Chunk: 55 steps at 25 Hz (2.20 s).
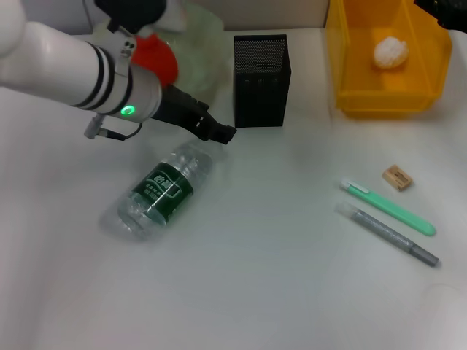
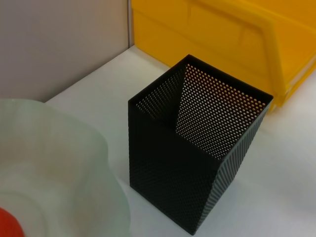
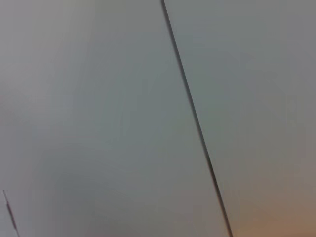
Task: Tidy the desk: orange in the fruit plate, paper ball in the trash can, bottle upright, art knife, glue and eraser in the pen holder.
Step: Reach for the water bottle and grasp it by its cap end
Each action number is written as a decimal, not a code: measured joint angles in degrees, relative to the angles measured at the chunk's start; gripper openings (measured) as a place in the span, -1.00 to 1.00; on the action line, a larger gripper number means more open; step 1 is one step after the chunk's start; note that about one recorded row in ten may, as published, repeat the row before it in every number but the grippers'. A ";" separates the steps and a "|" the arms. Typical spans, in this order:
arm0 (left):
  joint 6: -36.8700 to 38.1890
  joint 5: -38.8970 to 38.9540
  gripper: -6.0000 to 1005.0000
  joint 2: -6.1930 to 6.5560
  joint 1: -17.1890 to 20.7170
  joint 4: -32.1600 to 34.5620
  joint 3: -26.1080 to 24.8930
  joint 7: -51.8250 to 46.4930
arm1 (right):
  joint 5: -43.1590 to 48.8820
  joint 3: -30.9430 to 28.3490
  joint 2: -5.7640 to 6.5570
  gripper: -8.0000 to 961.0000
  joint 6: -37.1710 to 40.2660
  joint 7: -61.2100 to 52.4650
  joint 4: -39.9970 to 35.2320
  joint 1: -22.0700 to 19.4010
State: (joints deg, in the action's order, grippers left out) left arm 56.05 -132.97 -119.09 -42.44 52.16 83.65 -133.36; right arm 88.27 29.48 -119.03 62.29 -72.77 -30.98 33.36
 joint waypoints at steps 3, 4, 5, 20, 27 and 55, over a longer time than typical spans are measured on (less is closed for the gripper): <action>-0.61 -0.38 0.40 0.01 -0.39 -0.33 0.99 -1.19 | -0.08 -0.03 -0.05 0.39 0.63 0.00 0.28 -0.13; -0.67 -0.78 0.40 0.00 -0.74 -0.91 1.10 -1.44 | -0.08 -0.03 -0.07 0.39 0.81 0.00 0.52 -0.13; -0.67 -0.78 0.40 0.00 -0.74 -0.91 1.10 -1.44 | -0.08 -0.04 -0.09 0.39 0.96 0.00 0.70 -0.14; -3.29 -3.81 0.39 -0.10 -5.16 -6.90 6.99 -4.93 | -1.96 -0.14 -0.06 0.39 1.26 0.09 1.27 -0.57; -2.46 -5.79 0.05 -0.08 -5.35 -6.90 7.26 -3.71 | -2.40 -0.21 -0.06 0.39 1.79 0.70 1.55 -0.91; 9.80 25.16 -0.60 0.78 16.32 11.00 -15.18 18.66 | -3.27 0.09 -0.06 0.39 6.37 0.67 1.98 -2.25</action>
State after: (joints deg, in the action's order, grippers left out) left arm 65.85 -107.81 -118.31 -26.12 63.16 68.47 -114.69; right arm 84.99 29.57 -119.09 68.66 -72.10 -29.00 31.11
